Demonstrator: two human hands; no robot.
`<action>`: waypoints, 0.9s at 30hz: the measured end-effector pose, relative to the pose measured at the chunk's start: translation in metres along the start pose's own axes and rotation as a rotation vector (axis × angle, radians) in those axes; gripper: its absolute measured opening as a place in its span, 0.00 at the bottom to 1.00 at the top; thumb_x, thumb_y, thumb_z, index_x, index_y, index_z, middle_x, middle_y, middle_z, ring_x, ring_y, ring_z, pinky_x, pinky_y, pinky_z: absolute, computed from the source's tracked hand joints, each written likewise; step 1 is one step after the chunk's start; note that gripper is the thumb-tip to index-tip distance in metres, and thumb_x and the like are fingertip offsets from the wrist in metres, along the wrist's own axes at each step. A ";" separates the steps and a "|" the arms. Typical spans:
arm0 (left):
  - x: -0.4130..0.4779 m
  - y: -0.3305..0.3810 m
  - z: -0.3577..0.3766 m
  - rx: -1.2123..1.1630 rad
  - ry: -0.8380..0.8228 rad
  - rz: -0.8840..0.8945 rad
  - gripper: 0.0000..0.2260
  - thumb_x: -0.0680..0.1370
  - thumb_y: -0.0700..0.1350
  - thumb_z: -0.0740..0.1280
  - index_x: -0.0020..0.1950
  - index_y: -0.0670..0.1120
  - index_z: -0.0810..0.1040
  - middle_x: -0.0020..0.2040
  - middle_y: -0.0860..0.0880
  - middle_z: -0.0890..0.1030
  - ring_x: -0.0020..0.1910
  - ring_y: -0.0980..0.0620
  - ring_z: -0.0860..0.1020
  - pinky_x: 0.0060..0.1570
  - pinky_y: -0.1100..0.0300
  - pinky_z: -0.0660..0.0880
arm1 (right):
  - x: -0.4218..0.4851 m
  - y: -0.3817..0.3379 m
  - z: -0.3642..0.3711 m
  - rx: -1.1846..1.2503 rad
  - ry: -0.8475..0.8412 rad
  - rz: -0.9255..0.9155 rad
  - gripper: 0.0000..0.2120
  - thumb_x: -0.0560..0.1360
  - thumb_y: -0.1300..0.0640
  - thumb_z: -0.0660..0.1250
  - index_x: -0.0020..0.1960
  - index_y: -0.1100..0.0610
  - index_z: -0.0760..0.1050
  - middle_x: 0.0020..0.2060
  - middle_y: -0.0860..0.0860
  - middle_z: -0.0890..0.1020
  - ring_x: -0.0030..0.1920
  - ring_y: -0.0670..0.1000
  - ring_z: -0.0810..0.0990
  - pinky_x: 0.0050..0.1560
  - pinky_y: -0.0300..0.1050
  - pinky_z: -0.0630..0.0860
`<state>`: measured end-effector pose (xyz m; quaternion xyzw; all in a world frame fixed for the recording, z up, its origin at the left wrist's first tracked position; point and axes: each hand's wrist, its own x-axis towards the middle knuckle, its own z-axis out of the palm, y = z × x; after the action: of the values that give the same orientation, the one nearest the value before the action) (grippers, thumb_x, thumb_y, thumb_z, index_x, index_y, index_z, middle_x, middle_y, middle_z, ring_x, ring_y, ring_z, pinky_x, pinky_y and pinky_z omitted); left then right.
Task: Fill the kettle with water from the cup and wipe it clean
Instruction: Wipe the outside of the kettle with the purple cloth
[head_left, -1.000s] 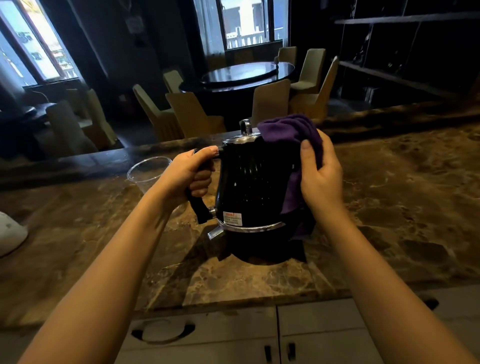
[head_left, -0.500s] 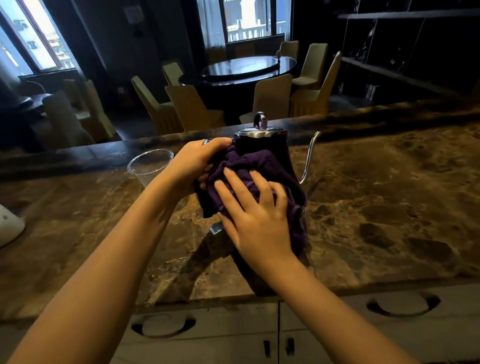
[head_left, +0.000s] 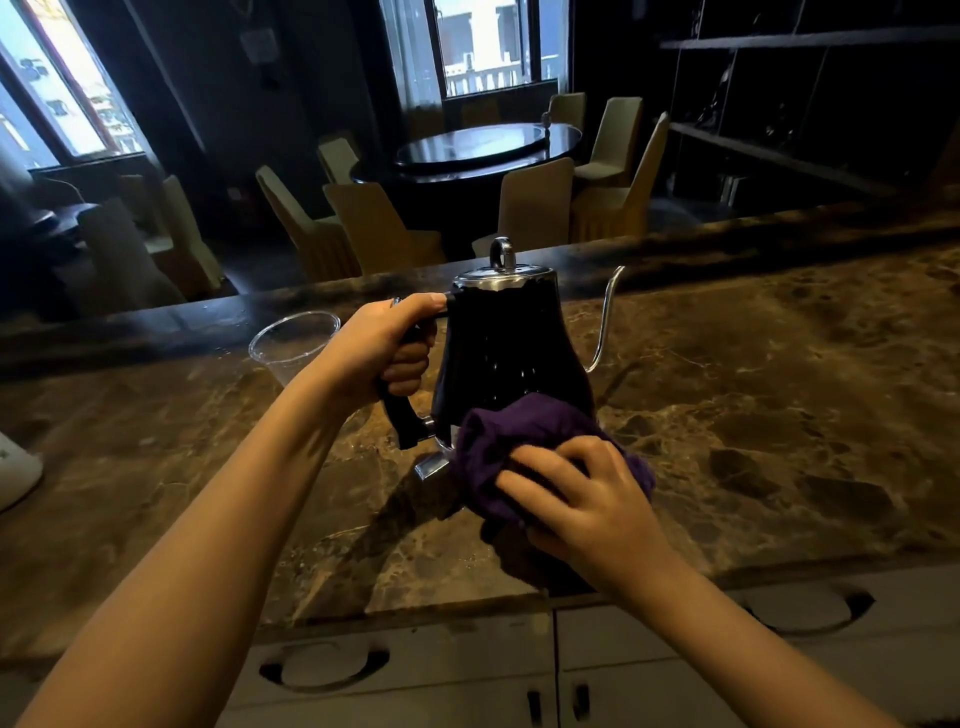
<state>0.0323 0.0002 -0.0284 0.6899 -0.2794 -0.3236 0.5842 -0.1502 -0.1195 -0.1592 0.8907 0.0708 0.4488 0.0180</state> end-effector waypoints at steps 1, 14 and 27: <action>0.000 0.000 0.000 -0.002 0.002 0.000 0.18 0.77 0.52 0.59 0.29 0.47 0.66 0.17 0.53 0.61 0.14 0.57 0.58 0.16 0.67 0.56 | -0.002 0.005 -0.004 0.046 0.000 0.062 0.18 0.70 0.52 0.64 0.59 0.51 0.69 0.59 0.49 0.69 0.49 0.54 0.68 0.43 0.53 0.77; 0.002 0.000 -0.001 -0.026 -0.013 -0.013 0.18 0.78 0.52 0.58 0.30 0.45 0.67 0.17 0.54 0.61 0.15 0.57 0.58 0.17 0.68 0.56 | 0.105 0.043 0.011 0.602 0.198 0.925 0.22 0.76 0.47 0.55 0.67 0.54 0.64 0.63 0.57 0.74 0.62 0.57 0.70 0.60 0.51 0.67; 0.003 -0.021 -0.015 0.022 -0.053 0.056 0.18 0.72 0.53 0.61 0.29 0.45 0.61 0.16 0.55 0.59 0.14 0.57 0.57 0.17 0.69 0.55 | 0.038 0.020 0.008 0.466 0.014 1.079 0.22 0.75 0.50 0.50 0.60 0.63 0.69 0.56 0.61 0.75 0.56 0.61 0.73 0.54 0.52 0.69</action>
<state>0.0461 0.0110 -0.0477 0.6795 -0.3174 -0.3222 0.5777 -0.1190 -0.1340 -0.1319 0.7781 -0.2956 0.3731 -0.4098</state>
